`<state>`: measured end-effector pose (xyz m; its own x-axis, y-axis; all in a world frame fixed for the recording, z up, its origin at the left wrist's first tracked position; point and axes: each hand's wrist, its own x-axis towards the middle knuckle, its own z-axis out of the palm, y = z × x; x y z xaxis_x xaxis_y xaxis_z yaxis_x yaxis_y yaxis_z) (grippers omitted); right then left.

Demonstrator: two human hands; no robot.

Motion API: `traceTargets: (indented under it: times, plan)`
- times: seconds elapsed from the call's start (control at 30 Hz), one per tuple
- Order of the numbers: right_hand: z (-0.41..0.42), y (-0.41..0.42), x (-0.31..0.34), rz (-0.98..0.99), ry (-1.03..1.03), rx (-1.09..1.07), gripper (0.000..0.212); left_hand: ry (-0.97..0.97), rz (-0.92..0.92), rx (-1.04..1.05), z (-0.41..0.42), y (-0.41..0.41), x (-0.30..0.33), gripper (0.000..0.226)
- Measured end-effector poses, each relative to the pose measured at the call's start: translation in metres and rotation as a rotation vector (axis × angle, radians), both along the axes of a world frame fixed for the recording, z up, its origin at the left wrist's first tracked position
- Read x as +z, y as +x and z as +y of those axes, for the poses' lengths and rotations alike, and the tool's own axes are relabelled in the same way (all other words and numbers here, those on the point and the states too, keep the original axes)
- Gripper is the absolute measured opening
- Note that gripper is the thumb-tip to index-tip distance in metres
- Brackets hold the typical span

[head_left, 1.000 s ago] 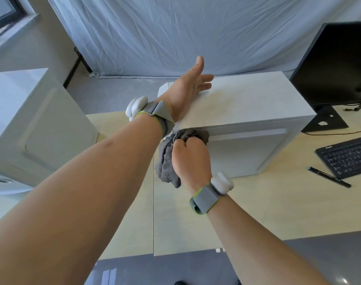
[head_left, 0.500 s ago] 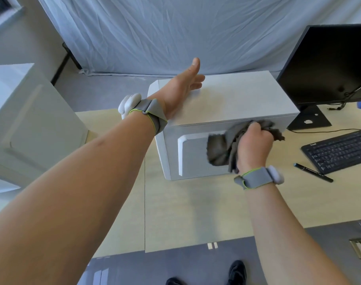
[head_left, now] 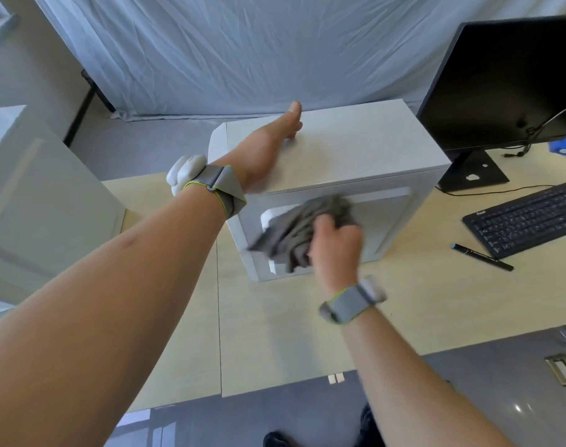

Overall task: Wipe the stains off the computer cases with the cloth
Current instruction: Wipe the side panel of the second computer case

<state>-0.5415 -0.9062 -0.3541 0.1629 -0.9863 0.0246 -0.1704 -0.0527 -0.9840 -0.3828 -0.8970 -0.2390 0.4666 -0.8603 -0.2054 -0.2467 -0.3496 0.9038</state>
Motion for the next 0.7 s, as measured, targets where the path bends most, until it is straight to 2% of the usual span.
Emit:
traceTargets:
  times: [0.07, 0.1, 0.17, 0.23, 0.27, 0.33, 0.37, 0.4, 0.43, 0.47, 0.5, 0.57, 0.63, 0.7]
  plan:
    - [-0.049, -0.026, 0.013, -0.055, -0.028, -0.245, 0.025, 0.030, -0.113, -0.003, -0.003, -0.002, -0.005, 0.078]
    - [-0.068, -0.036, 0.017, -0.075, -0.040, -0.311, 0.026, 0.046, -0.189, -0.001, -0.004, -0.004, -0.006, 0.072]
    - [-0.091, -0.047, 0.012, -0.017, -0.088, -0.363, 0.034, 0.057, -0.377, 0.002, -0.007, -0.011, -0.007, 0.058]
    - [-0.088, -0.044, -0.009, -0.008, -0.154, -0.347, 0.045, 0.034, -0.441, 0.011, -0.008, -0.014, -0.005, 0.052]
    - [-0.083, -0.040, -0.022, -0.032, -0.098, -0.337, 0.051, 0.024, -0.451, 0.023, -0.006, -0.015, -0.005, 0.051]
    - [-0.077, -0.032, -0.053, -0.017, 0.156, -0.230, 0.057, 0.003, -0.355, 0.062, -0.004, -0.010, -0.007, 0.052]
    - [-0.075, -0.036, -0.060, -0.032, 0.306, -0.176, 0.048, -0.003, -0.297, 0.066, -0.006, -0.009, -0.007, 0.054]
    - [-0.068, -0.037, -0.073, 0.015, 0.365, -0.203, 0.032, 0.016, -0.277, 0.067, -0.006, -0.009, -0.006, 0.051]
    - [-0.062, -0.035, -0.074, 0.032, 0.454, -0.201, 0.021, 0.068, -0.341, 0.058, -0.009, -0.005, -0.004, 0.041]
    - [-0.052, -0.035, -0.069, 0.015, 0.472, -0.191, 0.024, 0.134, -0.450, 0.044, -0.014, 0.000, -0.003, 0.028]
    - [-0.041, -0.035, -0.058, 0.025, 0.432, -0.133, 0.029, 0.194, -0.579, 0.032, -0.018, 0.005, -0.002, 0.022]
    - [-0.028, -0.030, -0.016, -0.066, 0.349, -0.095, 0.032, 0.258, -0.818, 0.031, -0.025, 0.018, -0.003, 0.026]
    - [-0.024, -0.020, 0.022, -0.201, 0.184, -0.069, 0.027, 0.290, -0.933, 0.034, -0.031, 0.034, -0.009, 0.029]
    - [-0.026, -0.004, 0.047, -0.285, 0.168, -0.007, 0.012, 0.331, -0.939, 0.065, -0.034, 0.042, -0.014, 0.043]
